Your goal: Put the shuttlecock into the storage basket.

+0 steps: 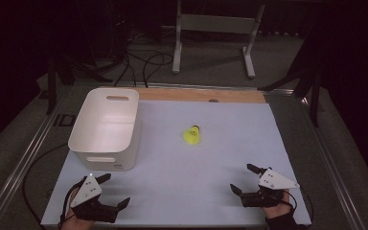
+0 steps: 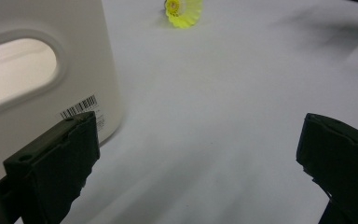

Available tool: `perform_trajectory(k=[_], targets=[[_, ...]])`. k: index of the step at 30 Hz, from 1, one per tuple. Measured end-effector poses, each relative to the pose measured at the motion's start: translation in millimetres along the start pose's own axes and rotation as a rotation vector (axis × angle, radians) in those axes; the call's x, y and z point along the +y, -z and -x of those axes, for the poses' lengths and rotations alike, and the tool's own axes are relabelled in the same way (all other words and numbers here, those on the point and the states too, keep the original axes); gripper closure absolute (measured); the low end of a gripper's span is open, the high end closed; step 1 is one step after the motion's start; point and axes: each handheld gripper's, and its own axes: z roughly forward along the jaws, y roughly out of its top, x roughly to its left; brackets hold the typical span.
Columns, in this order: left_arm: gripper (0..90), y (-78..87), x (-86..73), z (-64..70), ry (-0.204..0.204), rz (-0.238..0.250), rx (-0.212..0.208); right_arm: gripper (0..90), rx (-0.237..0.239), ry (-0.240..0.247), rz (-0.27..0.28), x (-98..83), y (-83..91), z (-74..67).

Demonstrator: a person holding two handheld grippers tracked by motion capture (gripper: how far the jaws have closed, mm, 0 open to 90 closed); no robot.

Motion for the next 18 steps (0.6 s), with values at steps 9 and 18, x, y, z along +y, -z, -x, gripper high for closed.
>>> perform_trajectory(k=[9, 18], targets=[[0.0, -6.6, 16.8, 7.7, -0.001, -0.108, -0.018, 8.1, -0.005, 0.000, 0.006, 0.9, 1.1, -0.2], [0.0, -16.4, 31.8, 15.6, -0.003, -0.162, -0.011, 8.1, 0.002, -0.001, 0.008, 1.3, 0.5, -0.7]])
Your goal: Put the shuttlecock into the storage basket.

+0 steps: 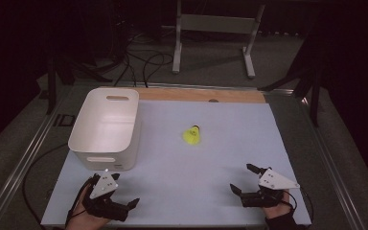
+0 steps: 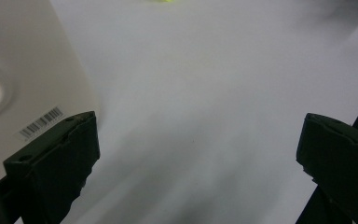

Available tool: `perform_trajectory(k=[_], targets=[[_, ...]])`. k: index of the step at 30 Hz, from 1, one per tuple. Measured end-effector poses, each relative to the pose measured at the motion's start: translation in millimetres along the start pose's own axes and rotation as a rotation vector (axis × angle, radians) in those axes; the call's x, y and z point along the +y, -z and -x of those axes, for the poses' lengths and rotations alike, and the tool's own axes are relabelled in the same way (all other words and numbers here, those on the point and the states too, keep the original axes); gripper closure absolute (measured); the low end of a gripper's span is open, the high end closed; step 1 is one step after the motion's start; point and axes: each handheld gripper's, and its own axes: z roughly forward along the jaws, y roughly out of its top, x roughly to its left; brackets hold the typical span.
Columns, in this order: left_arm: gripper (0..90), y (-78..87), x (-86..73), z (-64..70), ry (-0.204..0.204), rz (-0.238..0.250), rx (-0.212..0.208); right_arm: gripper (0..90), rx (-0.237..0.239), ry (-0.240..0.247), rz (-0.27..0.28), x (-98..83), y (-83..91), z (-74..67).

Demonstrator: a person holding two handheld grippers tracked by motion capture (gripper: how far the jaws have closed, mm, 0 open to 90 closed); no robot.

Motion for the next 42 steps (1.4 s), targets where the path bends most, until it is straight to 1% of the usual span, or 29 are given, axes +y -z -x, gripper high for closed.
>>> perform_trajectory(k=[1, 3, 4, 5, 6, 7, 9, 14, 15, 22, 27, 30, 32, 37, 42], targets=[[0.0, -0.9, 2.5, 0.8, -0.004, -0.005, -0.007, 8.1, 0.000, 0.000, 0.000, 0.0, 0.0, 0.0], [0.0, -2.7, 7.9, 2.1, -0.005, -0.018, 0.002, 8.1, 0.001, 0.000, 0.002, 0.1, 0.1, 0.1], [0.0, -4.0, 11.1, 3.0, -0.006, -0.032, 0.006, 8.1, 0.002, -0.001, 0.002, 0.2, 0.0, 0.1], [0.0, -4.9, 12.8, 3.6, -0.007, -0.033, 0.006, 8.1, 0.003, 0.000, 0.001, 0.1, -0.1, 0.0], [0.0, -6.2, 15.7, 4.8, -0.007, -0.040, -0.002, 8.1, 0.003, -0.001, 0.001, 0.1, -0.1, 0.0], [0.0, -6.2, 15.7, 4.8, -0.007, -0.040, -0.002, 8.1, 0.003, -0.001, 0.001, 0.1, -0.1, 0.0], [0.0, -9.3, 21.1, 7.9, -0.022, -0.053, -0.007, 8.1, 0.002, 0.000, 0.001, 0.1, -0.2, 0.0], [0.0, -15.9, 30.4, 13.5, -0.042, -0.070, -0.024, 8.1, 0.005, -0.002, 0.004, 0.2, 0.0, 0.4], [0.0, -17.0, 32.3, 14.1, -0.053, -0.075, -0.027, 8.1, 0.004, -0.002, 0.005, 0.3, 0.1, 0.3], [0.0, -22.8, 45.8, 18.2, -0.082, -0.095, -0.026, 8.1, 0.007, -0.002, 0.003, 0.3, 0.0, 0.5], [0.0, -28.9, 55.4, 20.2, -0.081, -0.102, -0.035, 8.1, 0.006, -0.001, 0.003, 0.4, 0.0, 0.2], [0.0, -33.3, 62.2, 20.4, -0.064, -0.105, -0.045, 8.1, 0.006, -0.003, 0.005, 0.4, 0.3, 0.2], [0.0, -36.1, 67.8, 19.2, -0.065, -0.116, -0.046, 8.1, 0.005, -0.003, 0.004, 0.6, 0.6, 0.3], [0.0, -43.7, 79.8, 19.2, -0.079, -0.118, -0.039, 8.1, 0.006, -0.004, 0.005, 0.7, 0.5, 0.1], [0.0, -51.2, 90.9, 16.2, -0.072, -0.112, -0.045, 8.1, 0.006, -0.003, 0.012, 1.0, 0.9, 0.5]])
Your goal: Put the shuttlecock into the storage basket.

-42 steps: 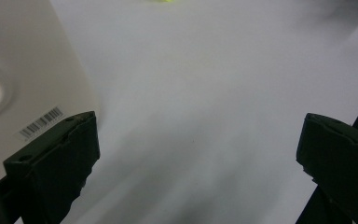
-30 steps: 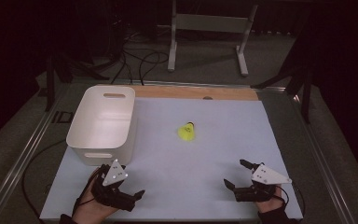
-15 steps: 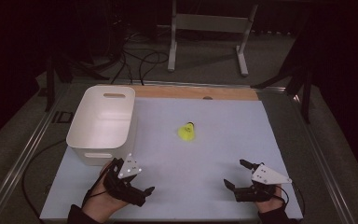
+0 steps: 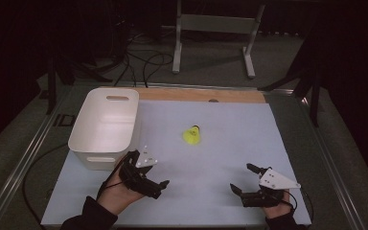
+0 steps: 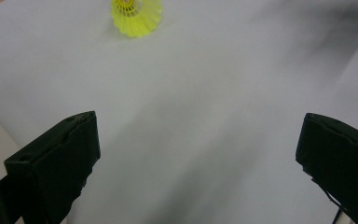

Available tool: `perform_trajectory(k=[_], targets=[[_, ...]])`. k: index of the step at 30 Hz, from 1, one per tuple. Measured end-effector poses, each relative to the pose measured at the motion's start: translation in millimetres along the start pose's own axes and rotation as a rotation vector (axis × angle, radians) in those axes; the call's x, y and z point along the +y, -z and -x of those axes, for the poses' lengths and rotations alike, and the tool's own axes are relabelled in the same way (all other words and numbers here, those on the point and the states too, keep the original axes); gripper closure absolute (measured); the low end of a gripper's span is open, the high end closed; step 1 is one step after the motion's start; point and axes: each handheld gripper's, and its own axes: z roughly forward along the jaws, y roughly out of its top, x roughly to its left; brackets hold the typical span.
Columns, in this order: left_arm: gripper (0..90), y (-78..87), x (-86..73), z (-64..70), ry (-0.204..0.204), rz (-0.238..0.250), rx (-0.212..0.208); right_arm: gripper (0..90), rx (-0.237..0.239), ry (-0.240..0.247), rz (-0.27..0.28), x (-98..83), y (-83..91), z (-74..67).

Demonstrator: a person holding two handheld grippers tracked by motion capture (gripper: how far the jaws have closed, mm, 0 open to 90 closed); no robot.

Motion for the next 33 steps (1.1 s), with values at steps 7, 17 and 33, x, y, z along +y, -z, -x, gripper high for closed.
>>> perform_trajectory(k=[7, 17, 33], targets=[[0.0, -5.8, 14.3, -6.3, 0.007, 0.003, -0.002, 8.2, -0.005, 0.002, 0.003, 0.6, 0.3, -0.1], [0.0, -16.7, 34.3, -19.0, 0.021, -0.002, 0.012, 8.2, 0.000, 0.000, 0.003, 0.8, 0.4, -0.4], [0.0, -51.7, 50.3, -32.7, 0.064, -0.076, -0.012, 8.2, 0.002, 0.000, 0.003, 0.9, 0.3, -0.7]])
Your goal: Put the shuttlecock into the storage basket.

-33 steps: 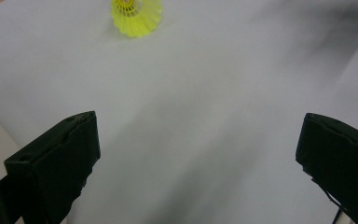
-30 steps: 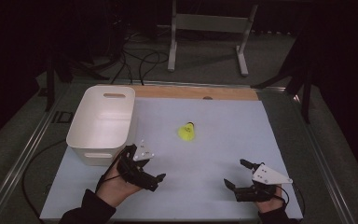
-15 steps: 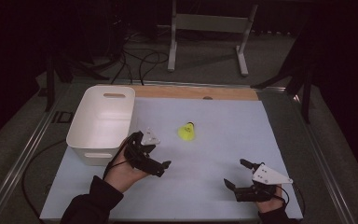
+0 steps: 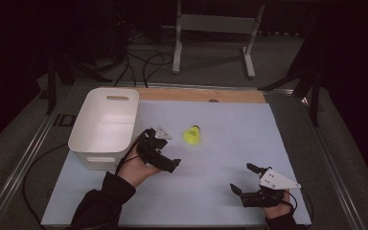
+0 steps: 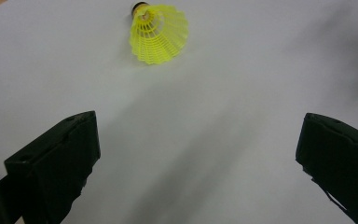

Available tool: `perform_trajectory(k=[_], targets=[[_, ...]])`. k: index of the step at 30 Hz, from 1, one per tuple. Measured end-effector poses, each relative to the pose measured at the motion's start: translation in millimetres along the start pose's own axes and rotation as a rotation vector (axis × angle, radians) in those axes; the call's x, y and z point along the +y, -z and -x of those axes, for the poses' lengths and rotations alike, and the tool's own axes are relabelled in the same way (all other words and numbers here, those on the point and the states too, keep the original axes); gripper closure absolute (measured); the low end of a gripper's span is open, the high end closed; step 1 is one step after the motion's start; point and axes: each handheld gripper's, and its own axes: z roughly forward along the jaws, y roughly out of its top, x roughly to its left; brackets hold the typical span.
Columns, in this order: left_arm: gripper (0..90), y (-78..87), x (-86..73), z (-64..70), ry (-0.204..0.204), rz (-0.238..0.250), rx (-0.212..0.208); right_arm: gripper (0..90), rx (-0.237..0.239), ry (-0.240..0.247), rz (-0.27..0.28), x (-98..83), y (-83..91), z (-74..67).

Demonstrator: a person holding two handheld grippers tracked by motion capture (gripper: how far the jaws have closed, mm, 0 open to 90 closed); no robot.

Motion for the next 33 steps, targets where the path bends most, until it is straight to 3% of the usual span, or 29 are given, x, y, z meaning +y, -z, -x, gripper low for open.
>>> perform_trajectory(k=[26, 30, 33], targets=[[1.9, -54.3, 28.4, -27.9, 0.053, -0.110, -0.017, 8.2, 0.009, 0.000, -0.007, -0.7, -1.4, -0.5], [2.6, -63.8, 32.3, -30.6, 0.076, -0.115, -0.028, 8.2, 0.008, -0.004, -0.009, -0.9, -1.4, -0.4], [3.5, -69.4, 35.8, -31.3, 0.071, -0.121, -0.025, 8.2, 0.011, -0.005, -0.008, -0.8, -1.2, -0.5]])
